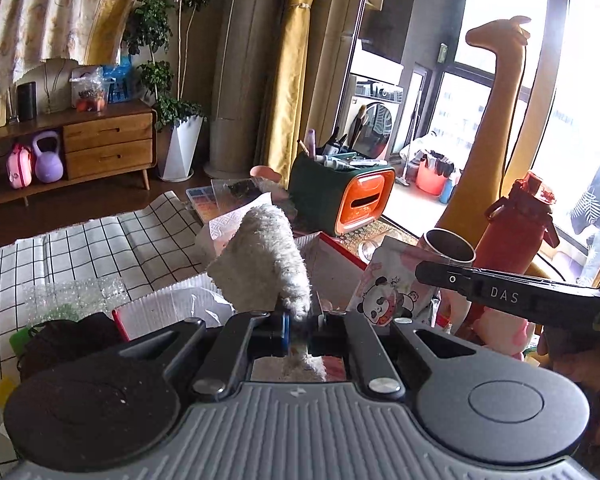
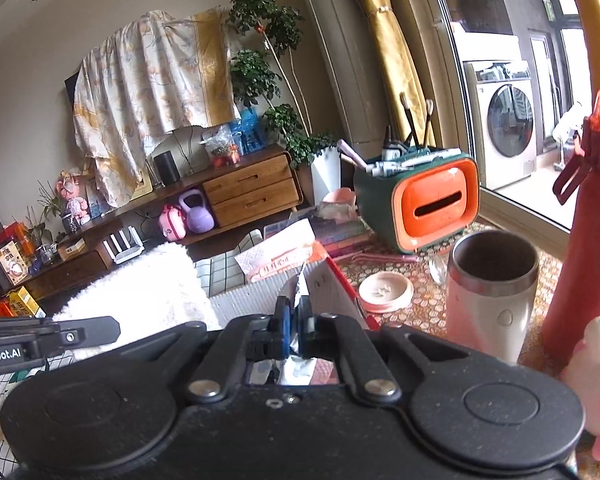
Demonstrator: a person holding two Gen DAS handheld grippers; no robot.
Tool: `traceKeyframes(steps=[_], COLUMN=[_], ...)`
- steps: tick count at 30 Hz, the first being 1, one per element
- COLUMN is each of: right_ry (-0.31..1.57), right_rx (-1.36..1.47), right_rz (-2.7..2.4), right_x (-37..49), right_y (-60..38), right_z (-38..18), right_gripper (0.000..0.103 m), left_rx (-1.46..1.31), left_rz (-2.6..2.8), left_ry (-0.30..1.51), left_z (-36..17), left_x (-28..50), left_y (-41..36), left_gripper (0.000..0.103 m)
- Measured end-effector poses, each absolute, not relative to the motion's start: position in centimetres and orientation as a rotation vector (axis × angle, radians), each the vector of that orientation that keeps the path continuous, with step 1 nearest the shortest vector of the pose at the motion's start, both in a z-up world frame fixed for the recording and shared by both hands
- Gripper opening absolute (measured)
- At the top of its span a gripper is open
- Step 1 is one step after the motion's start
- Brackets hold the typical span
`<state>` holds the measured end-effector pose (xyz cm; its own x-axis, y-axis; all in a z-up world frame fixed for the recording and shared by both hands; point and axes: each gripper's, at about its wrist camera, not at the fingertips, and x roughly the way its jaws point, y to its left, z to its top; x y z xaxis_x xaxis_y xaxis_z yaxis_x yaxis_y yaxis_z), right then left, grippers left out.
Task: Organize soft objects
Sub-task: 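Carry the white towel with the left tool over the red box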
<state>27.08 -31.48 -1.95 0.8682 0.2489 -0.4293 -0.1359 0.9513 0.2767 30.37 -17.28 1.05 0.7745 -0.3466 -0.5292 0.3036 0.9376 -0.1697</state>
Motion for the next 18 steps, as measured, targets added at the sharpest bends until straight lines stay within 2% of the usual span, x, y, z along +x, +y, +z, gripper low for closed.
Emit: traceKeyframes(steps=[18], right_ry=[0.585], right_rx=[0.22], right_rz=[0.233], right_x=[28.3], right_y=[-29.8], right_z=[-6.7], right_gripper=[0.004], left_rx=[-0.081], left_rz=[-0.366], left_ry=[0.8], left_z=[-6.1], left_x=[33.2], left_y=[-17.7], left_gripper=[0.008])
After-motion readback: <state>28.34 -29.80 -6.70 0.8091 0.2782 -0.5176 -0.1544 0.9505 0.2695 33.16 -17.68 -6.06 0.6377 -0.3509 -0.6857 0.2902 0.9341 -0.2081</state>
